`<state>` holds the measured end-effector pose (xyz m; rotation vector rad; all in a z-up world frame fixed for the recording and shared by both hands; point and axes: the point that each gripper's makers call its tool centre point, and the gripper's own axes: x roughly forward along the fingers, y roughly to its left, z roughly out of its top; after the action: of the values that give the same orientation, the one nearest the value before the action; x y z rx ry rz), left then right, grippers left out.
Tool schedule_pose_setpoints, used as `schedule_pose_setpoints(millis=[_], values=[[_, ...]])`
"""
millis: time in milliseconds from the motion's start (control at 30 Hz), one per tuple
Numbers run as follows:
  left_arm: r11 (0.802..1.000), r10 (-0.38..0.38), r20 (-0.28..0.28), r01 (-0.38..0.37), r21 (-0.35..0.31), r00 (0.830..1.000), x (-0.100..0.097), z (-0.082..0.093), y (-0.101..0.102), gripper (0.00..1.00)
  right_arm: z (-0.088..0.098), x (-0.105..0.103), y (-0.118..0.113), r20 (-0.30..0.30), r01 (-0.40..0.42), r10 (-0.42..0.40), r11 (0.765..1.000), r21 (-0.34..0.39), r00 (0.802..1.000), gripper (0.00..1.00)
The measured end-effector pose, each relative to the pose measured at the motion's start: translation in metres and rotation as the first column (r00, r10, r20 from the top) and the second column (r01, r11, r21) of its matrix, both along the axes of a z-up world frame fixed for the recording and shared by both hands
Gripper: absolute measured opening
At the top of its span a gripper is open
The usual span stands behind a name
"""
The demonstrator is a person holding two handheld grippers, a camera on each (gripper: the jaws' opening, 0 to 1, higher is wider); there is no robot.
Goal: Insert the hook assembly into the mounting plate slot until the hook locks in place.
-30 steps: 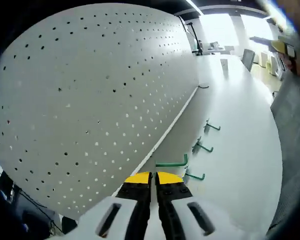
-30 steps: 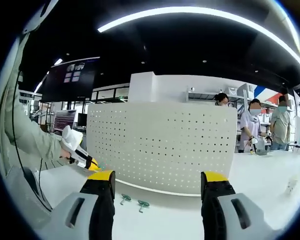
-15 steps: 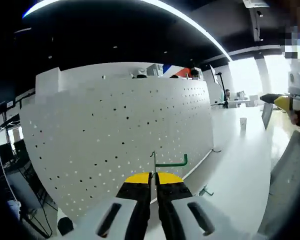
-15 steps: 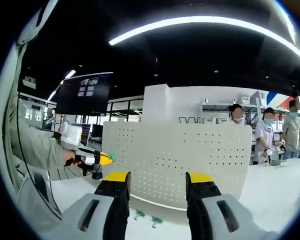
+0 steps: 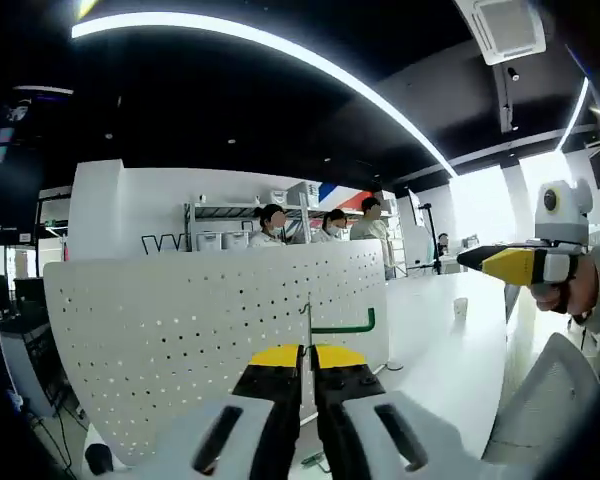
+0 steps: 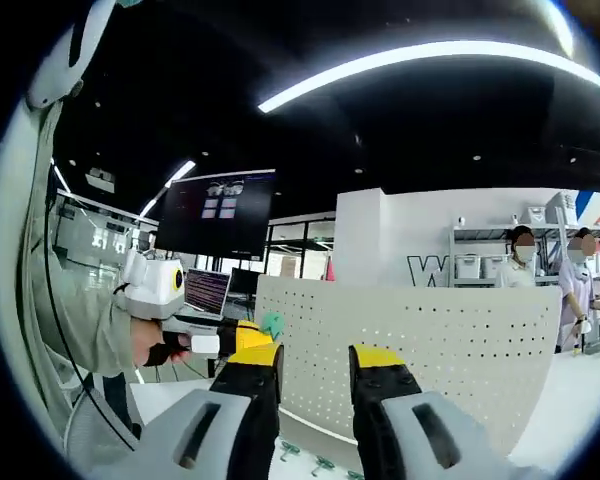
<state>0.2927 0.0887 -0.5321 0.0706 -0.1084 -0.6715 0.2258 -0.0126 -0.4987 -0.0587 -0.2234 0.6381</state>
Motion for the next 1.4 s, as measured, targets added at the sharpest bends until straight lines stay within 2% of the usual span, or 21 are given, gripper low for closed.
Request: schedule_pose_setpoints(millis=[200,467,733,1033,1400], values=[[0.999,-0.029,-0.017,0.029,-0.039,0.999,-0.013,0.000,-0.010,0.03,0.004,0.001,0.018,0.000,-0.053,0.053,0.999,0.010,0.999,0.19],[0.996,-0.067,0.016,0.067,-0.050,0.998,-0.027,0.012,-0.023,0.04,0.006,0.002,0.037,-0.006,-0.104,0.104,0.994,0.019,0.995,0.14],[0.993,-0.097,0.059,0.100,-0.059,0.994,-0.037,0.025,-0.034,0.03,0.011,0.007,0.051,-0.021,-0.146,0.147,0.988,0.058,0.989,0.12],[0.990,-0.129,0.099,0.135,-0.050,0.987,-0.048,0.033,-0.041,0.03,0.012,0.009,0.055,-0.031,-0.159,0.162,0.984,0.079,0.986,0.07],[0.990,-0.130,0.088,0.135,-0.047,0.988,-0.046,0.029,-0.043,0.04,0.008,0.012,0.057,-0.049,-0.167,0.172,0.982,0.087,0.984,0.02]])
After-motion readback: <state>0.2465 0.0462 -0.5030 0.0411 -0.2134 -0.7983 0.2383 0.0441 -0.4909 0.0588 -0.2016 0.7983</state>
